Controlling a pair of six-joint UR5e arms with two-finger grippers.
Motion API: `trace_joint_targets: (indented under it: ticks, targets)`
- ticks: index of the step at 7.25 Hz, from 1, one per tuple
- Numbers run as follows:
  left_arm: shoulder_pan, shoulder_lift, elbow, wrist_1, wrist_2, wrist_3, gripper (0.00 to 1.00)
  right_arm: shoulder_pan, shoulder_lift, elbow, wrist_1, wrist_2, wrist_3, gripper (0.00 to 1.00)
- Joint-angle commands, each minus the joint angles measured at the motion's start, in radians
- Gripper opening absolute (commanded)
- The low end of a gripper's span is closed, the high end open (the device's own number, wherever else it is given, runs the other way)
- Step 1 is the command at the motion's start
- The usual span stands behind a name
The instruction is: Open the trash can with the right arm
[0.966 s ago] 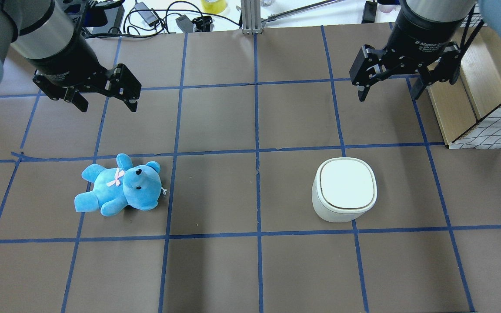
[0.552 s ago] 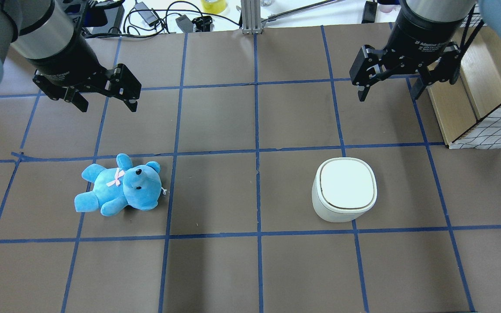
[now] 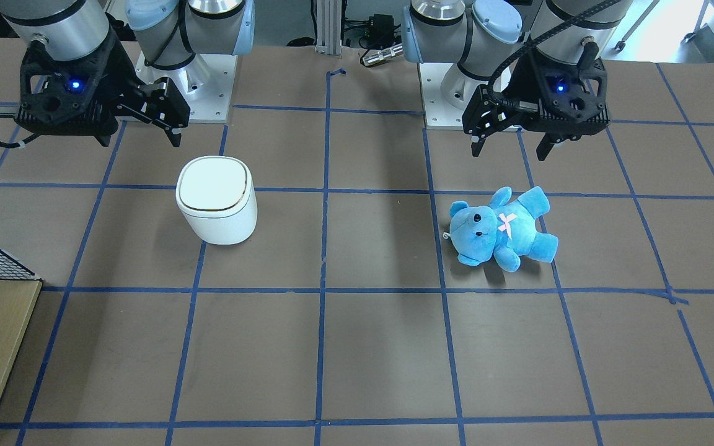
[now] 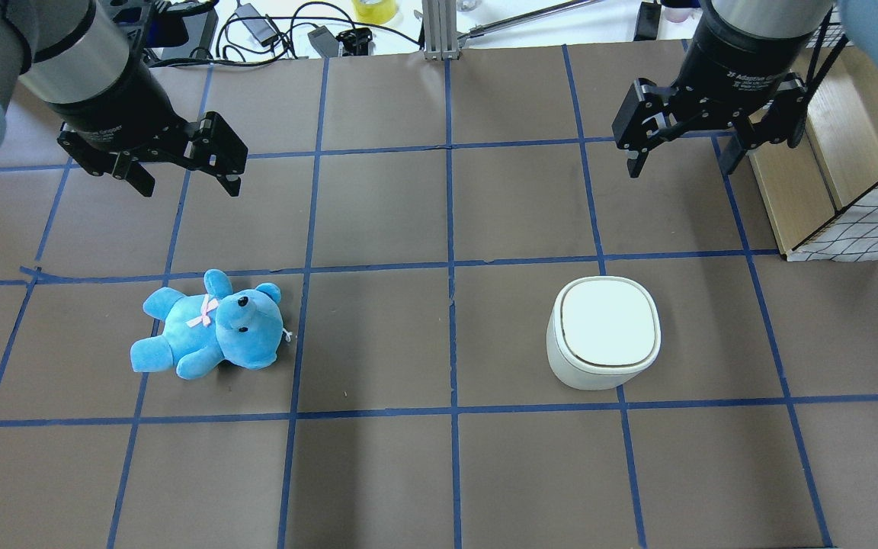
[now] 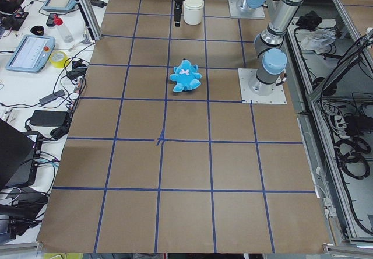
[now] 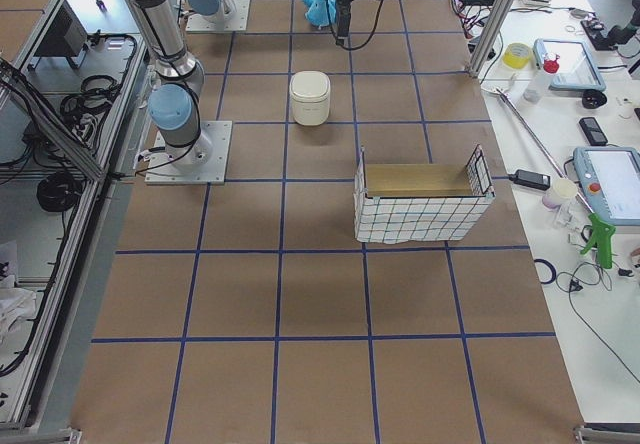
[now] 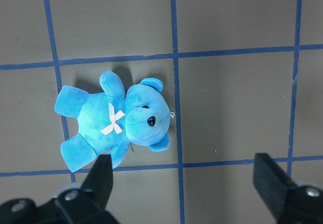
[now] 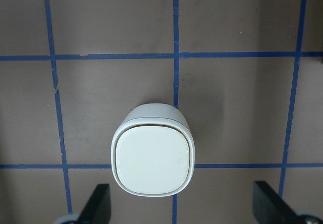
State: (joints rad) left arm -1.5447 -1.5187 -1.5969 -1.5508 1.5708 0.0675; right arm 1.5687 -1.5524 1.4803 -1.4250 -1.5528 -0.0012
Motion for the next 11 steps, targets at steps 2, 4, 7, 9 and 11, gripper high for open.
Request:
trace_joint_targets:
  ticks: [2, 4, 7, 9, 11]
  targets:
    - [0.0, 0.0, 0.0, 0.0, 0.0, 0.0, 1.0, 0.001, 0.0, 0.0, 0.0, 0.0, 0.001, 1.0]
    - [0.0, 0.0, 0.0, 0.0, 0.0, 0.0, 1.0, 0.007, 0.003, 0.024, -0.009, 0.005, 0.013, 0.43]
    - [0.0, 0.0, 0.0, 0.0, 0.0, 0.0, 1.0, 0.005, 0.005, 0.15, -0.046, 0.007, 0.014, 0.0]
    - [0.0, 0.0, 0.0, 0.0, 0.0, 0.0, 1.0, 0.007, 0.009, 0.285, -0.229, 0.005, 0.035, 0.0]
    - [0.0, 0.0, 0.0, 0.0, 0.0, 0.0, 1.0, 0.007, 0.009, 0.372, -0.326, 0.032, 0.064, 0.0]
